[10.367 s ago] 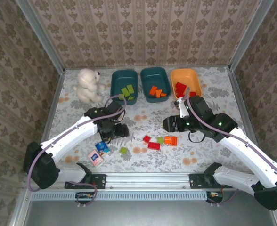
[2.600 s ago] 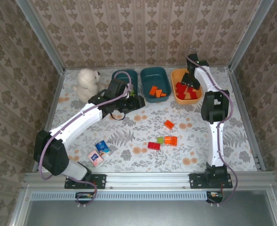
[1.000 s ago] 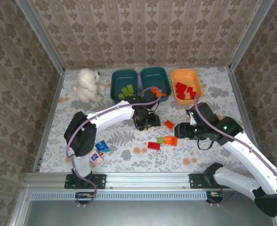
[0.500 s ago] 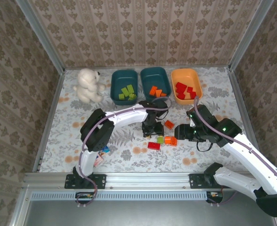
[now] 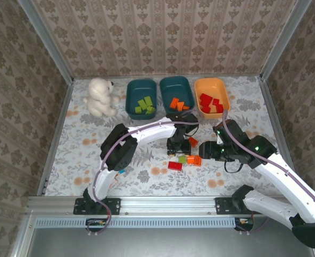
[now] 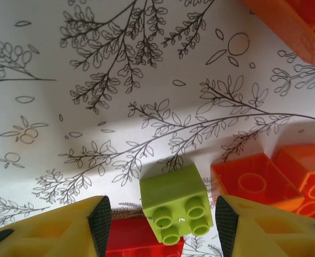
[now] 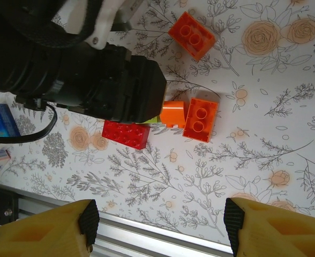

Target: Sort the legos into containers by color

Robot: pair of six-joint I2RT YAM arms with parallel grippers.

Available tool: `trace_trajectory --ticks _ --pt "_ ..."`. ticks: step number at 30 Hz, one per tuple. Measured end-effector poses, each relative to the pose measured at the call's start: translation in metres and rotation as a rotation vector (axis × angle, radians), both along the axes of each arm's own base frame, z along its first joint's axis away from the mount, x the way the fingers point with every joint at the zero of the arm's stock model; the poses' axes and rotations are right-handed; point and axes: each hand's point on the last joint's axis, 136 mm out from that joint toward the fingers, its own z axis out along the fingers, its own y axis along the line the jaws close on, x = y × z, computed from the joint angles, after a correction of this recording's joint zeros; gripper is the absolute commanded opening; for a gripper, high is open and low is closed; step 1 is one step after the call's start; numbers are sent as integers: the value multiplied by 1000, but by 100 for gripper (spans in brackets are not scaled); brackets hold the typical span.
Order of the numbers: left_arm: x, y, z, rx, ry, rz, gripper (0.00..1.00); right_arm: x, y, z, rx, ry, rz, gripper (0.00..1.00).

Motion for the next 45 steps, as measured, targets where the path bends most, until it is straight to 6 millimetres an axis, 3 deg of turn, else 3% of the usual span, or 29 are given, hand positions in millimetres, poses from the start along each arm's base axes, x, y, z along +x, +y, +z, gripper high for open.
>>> trace_trajectory --ticks 14,20,26,33,36,39,42,45 --pt "-16 -2 -4 100 20 -86 55 4 -3 3 -13 -19 -13 66" --pt "-19 -4 -8 110 19 -104 48 4 -3 3 -12 -21 -13 66" --pt "-16 -9 -13 112 14 -114 34 4 -2 6 -7 -28 -13 66" --pt "-11 -8 -11 120 -9 -116 31 4 -4 12 0 -51 -17 66" --pt "1 -2 -6 128 -46 -100 30 6 -6 22 7 -83 -23 66" --pt "26 9 13 118 -91 -53 30 7 -6 39 35 -141 -21 66" --pt "67 25 52 62 -165 27 29 10 -3 54 66 -199 -6 67" --pt "118 57 100 -4 -264 126 29 18 8 58 92 -213 20 66"
